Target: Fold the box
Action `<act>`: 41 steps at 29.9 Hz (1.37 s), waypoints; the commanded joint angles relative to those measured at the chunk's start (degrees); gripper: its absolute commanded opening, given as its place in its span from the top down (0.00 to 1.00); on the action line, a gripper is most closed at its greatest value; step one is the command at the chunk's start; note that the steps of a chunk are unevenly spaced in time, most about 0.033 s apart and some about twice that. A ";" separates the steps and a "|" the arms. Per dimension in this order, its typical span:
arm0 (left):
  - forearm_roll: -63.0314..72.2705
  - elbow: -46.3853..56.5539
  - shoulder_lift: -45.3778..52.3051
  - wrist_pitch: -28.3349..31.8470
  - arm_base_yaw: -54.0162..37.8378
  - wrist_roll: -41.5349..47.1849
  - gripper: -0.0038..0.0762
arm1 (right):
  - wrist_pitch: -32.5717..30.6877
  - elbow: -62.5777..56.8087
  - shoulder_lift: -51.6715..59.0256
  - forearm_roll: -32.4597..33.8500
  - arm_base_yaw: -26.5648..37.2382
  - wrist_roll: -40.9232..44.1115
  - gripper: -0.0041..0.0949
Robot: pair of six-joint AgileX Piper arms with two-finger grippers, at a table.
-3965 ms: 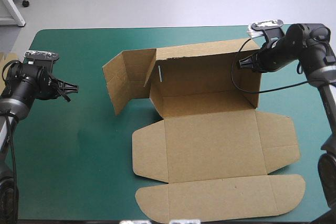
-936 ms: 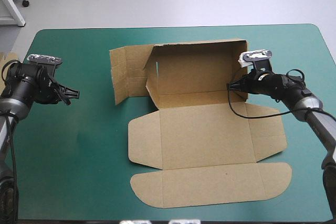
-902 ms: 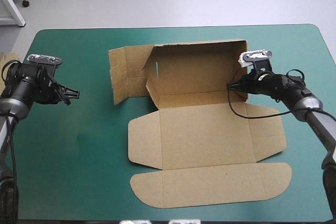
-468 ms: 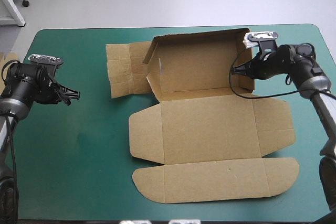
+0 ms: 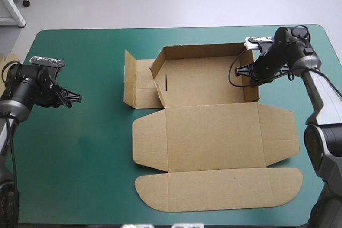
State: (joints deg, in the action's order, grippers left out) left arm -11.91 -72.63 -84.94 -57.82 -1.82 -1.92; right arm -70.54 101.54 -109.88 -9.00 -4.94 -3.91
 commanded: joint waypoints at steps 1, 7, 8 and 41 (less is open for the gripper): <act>-0.05 -1.72 1.95 1.21 0.09 -0.15 0.86 | -0.96 1.92 0.55 -1.59 0.49 -0.38 0.97; -0.05 -1.72 1.95 1.31 0.09 -0.15 0.86 | -0.26 1.92 -0.95 0.37 0.49 -1.73 0.97; -0.05 -1.72 1.95 1.45 0.09 -0.15 0.86 | 0.48 1.96 -0.95 1.08 0.49 -1.73 0.96; -0.05 -1.72 1.95 1.23 0.09 -0.52 0.86 | 4.60 4.08 20.98 4.89 -3.23 -3.70 0.56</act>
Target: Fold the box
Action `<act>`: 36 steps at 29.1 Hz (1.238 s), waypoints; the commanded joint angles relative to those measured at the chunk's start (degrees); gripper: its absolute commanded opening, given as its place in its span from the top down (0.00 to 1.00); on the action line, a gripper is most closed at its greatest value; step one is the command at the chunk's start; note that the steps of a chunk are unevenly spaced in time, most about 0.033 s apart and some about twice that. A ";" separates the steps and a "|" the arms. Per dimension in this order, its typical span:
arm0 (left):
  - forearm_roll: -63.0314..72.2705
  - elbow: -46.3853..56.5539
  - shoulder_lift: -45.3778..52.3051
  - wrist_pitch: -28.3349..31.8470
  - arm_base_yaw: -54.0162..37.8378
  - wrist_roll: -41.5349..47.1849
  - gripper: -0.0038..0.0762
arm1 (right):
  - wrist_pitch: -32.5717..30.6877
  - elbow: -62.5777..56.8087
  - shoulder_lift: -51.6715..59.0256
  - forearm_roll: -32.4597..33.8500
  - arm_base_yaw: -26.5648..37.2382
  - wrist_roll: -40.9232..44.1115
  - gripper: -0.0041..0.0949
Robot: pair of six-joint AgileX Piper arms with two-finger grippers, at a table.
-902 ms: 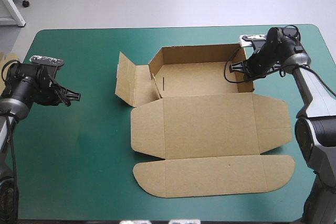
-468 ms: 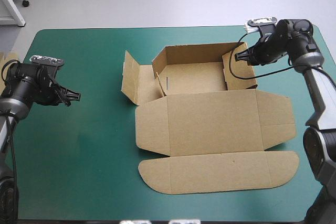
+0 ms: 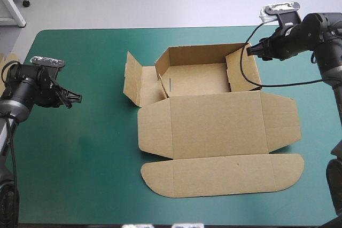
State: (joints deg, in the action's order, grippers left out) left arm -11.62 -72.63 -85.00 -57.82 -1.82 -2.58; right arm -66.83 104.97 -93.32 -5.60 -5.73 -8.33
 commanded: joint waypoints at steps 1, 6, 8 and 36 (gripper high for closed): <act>-0.34 -1.72 2.01 1.23 0.09 0.13 0.86 | 1.01 -0.11 5.26 2.87 -4.11 0.73 0.58; -0.34 -1.72 2.01 1.14 0.09 0.13 0.86 | 8.13 -2.20 5.02 7.38 -6.85 1.55 0.62; -0.34 -1.72 2.01 1.14 0.09 0.13 0.86 | 10.24 -2.08 3.58 11.73 -6.52 4.71 0.62; -0.34 -1.72 2.01 1.15 0.09 0.13 0.86 | 5.99 5.32 -20.50 6.73 -0.92 6.90 0.35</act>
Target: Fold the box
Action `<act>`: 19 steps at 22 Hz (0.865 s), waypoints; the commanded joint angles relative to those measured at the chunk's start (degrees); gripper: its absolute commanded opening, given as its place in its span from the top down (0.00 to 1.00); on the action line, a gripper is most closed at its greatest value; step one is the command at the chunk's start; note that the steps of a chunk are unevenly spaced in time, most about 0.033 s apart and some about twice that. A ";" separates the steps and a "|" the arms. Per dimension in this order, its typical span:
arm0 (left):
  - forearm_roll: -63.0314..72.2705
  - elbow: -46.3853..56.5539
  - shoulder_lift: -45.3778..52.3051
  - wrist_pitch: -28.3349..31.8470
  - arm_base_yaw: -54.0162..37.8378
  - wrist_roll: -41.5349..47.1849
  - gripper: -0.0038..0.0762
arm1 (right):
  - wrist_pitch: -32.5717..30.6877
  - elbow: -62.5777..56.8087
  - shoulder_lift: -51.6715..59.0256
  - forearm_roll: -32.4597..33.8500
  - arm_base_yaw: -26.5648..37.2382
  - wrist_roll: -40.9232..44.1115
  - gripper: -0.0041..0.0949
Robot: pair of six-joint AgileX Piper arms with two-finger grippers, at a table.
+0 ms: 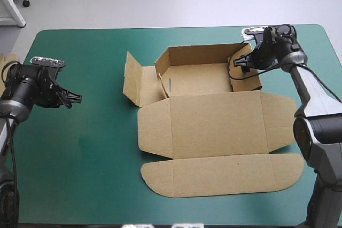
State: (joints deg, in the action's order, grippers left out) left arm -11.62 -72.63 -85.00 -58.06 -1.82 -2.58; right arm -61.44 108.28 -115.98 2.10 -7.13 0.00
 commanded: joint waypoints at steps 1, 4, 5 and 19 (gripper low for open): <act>-0.31 -1.72 2.01 1.50 0.09 0.13 0.86 | 0.61 2.01 2.05 -1.10 0.49 -1.61 0.38; -0.31 -1.72 2.01 1.50 0.09 0.13 0.86 | 1.67 2.01 1.34 -1.50 0.49 -3.29 0.50; -0.09 -1.72 2.01 1.50 0.09 0.13 0.86 | 1.94 2.01 0.97 -1.50 0.49 -4.27 0.58; 1.75 -1.72 2.01 6.60 0.00 -1.07 0.86 | 4.57 1.91 4.06 -3.68 1.15 -2.83 0.99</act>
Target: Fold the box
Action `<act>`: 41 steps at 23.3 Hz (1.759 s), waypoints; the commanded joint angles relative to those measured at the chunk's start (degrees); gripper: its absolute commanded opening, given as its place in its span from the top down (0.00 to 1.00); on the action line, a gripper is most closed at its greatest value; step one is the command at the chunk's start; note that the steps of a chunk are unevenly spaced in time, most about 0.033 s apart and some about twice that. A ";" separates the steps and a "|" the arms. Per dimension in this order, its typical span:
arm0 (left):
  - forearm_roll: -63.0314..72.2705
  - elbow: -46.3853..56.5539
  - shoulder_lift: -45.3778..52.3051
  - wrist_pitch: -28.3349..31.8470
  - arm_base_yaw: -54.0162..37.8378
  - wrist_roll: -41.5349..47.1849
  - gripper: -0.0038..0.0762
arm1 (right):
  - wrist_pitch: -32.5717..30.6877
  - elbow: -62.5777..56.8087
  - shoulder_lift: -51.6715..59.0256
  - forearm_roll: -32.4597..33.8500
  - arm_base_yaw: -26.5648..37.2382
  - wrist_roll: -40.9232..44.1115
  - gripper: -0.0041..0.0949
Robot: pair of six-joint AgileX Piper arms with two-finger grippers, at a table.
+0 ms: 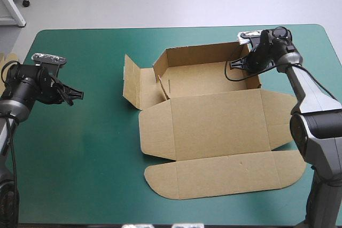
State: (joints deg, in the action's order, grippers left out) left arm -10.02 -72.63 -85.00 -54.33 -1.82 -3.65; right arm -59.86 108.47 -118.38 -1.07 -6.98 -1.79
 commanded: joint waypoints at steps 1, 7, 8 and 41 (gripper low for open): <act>0.14 -1.72 2.01 3.77 0.00 0.00 0.86 | 3.24 1.72 7.91 -2.73 1.71 -1.94 0.99; 14.25 -1.72 1.22 11.79 -5.01 -5.14 0.86 | 4.51 1.72 16.32 -26.15 7.87 -11.35 0.99; 16.00 -1.72 0.79 12.04 -6.14 -6.58 0.87 | 4.51 1.72 17.15 -29.38 8.91 -12.79 0.99; 109.62 -6.03 -12.34 -19.25 0.67 -54.16 0.45 | -0.31 1.14 17.43 -34.47 10.48 -16.90 0.99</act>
State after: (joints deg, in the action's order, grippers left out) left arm 94.34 -75.57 -99.99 -67.59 -2.18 -58.16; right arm -63.00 107.93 -103.85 -32.53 3.42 -19.28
